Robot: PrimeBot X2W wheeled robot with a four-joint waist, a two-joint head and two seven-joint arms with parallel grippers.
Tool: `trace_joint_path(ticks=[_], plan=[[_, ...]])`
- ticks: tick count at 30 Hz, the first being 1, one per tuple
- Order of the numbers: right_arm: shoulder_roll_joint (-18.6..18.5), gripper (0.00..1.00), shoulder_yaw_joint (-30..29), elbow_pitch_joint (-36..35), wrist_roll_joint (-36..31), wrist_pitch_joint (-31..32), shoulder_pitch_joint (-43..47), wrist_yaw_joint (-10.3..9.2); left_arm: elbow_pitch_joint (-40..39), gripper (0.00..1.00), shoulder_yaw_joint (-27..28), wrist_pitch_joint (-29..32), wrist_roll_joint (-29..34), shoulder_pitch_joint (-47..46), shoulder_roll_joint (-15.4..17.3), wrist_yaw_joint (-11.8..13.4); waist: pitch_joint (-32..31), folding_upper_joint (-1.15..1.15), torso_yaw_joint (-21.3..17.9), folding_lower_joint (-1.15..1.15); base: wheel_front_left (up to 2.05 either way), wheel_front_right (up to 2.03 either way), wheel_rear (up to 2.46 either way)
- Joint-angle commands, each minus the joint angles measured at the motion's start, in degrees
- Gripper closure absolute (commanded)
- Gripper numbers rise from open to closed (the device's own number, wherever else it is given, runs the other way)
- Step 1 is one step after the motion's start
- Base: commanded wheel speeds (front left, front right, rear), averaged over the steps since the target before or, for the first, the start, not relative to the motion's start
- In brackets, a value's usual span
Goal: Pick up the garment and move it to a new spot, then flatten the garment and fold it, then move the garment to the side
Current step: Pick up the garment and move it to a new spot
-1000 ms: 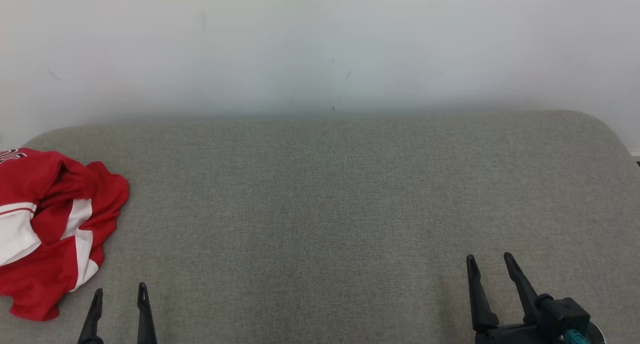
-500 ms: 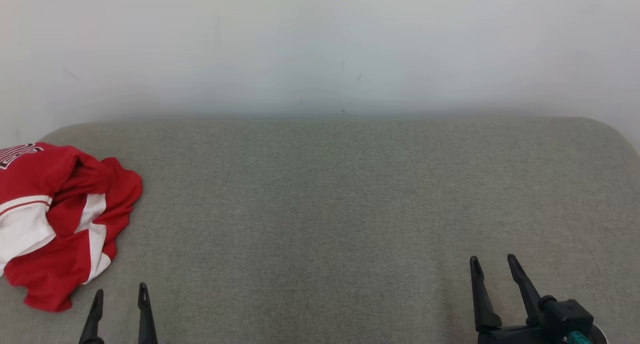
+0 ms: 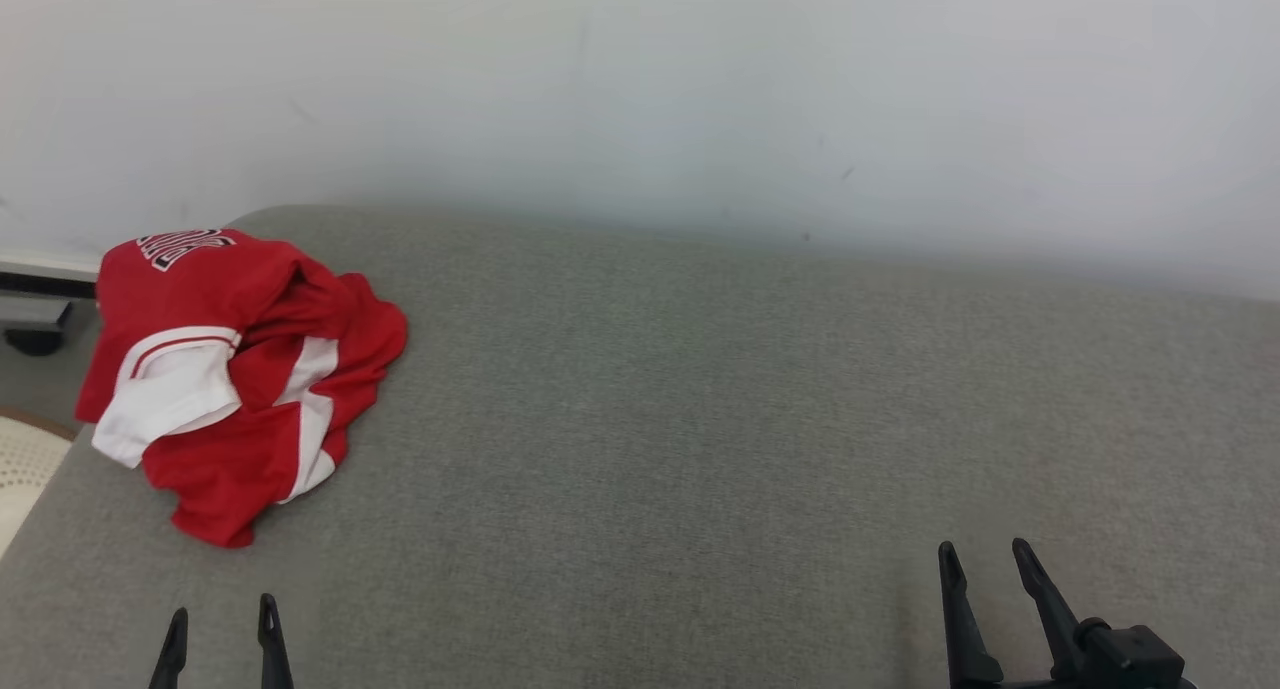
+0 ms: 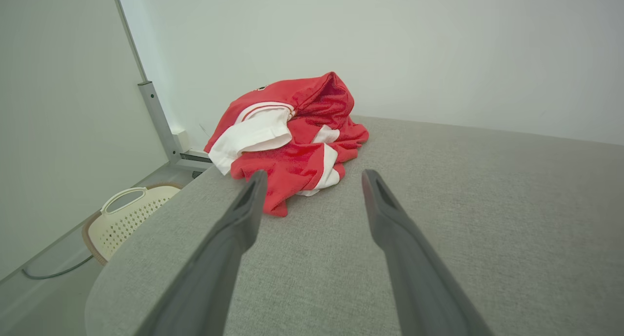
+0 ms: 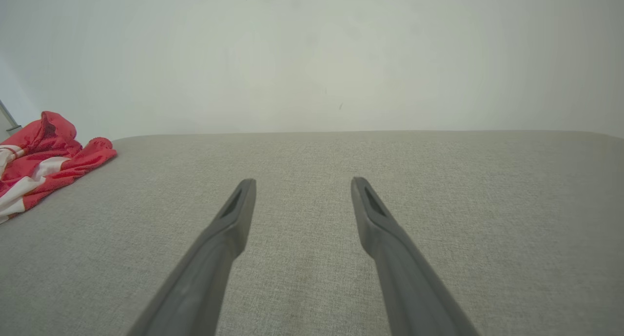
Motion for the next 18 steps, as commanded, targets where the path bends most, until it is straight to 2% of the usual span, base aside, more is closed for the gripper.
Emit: trace_joint_path(ticks=[1, 9, 13, 18], plan=[[0.0, 0.00, 0.1, -0.1, 0.4, -0.2, 0.5, -0.12, 0.0, 0.00, 0.3, -0.2, 0.3, 0.8, 0.2, 0.0, -0.8, 0.00, 5.1, 0.00, 0.00, 0.00, 0.00], [0.0, 0.00, 0.5, 0.1, 0.8, -0.2, 1.1, -0.12, -0.6, 0.00, -0.3, -0.2, 0.2, 2.3, 0.2, 1.2, -1.7, 0.00, 11.9, 0.00, 0.00, 0.00, 0.00], [0.0, 0.00, 0.9, 0.1, 1.1, -0.2, 1.3, -0.12, -0.8, 0.00, -0.5, -0.2, 0.4, 3.0, 0.2, 1.7, -2.1, 0.00, 13.7, 0.00, 0.00, 0.00, 0.00], [0.0, 0.00, 1.3, 0.2, 1.3, -0.2, 1.3, -0.12, -0.3, 0.00, 0.8, -0.2, 0.5, 2.7, 0.5, 0.8, -2.5, 0.00, 16.1, 0.00, 0.00, 0.00, 0.00]])
